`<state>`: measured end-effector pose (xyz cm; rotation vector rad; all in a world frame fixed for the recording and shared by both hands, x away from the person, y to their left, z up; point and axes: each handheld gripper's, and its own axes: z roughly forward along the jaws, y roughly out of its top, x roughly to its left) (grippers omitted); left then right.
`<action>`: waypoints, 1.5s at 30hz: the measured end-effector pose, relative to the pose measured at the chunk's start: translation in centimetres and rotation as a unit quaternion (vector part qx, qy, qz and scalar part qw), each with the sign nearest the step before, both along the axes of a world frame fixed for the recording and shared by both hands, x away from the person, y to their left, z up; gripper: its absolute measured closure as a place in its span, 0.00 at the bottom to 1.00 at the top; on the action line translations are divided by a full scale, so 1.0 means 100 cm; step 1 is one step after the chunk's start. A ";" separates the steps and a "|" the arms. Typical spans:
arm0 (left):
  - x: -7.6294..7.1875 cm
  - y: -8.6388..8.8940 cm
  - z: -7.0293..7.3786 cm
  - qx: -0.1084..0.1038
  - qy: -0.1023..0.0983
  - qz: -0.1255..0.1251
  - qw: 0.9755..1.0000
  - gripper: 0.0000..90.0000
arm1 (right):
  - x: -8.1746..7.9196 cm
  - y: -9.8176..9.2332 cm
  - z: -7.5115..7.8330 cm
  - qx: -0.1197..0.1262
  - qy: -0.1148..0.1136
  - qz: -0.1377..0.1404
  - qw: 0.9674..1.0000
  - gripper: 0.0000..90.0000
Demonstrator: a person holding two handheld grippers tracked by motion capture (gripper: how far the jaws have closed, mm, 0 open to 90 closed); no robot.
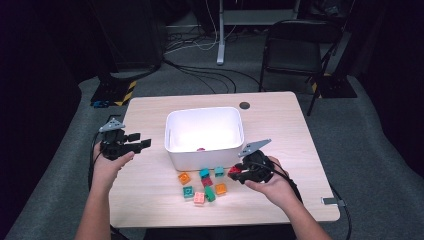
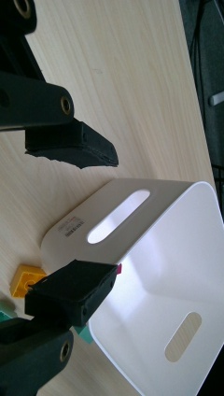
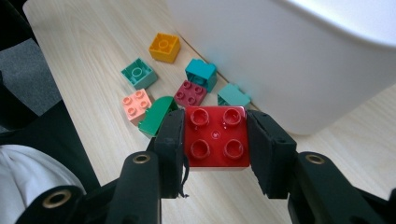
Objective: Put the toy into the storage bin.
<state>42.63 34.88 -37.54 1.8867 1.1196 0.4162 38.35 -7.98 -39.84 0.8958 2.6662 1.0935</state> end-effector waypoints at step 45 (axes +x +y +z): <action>0.001 0.004 0.000 -0.005 -0.001 0.001 1.000 0.45 | 0.078 0.039 0.086 0.018 -0.051 -0.004 0.999 0.65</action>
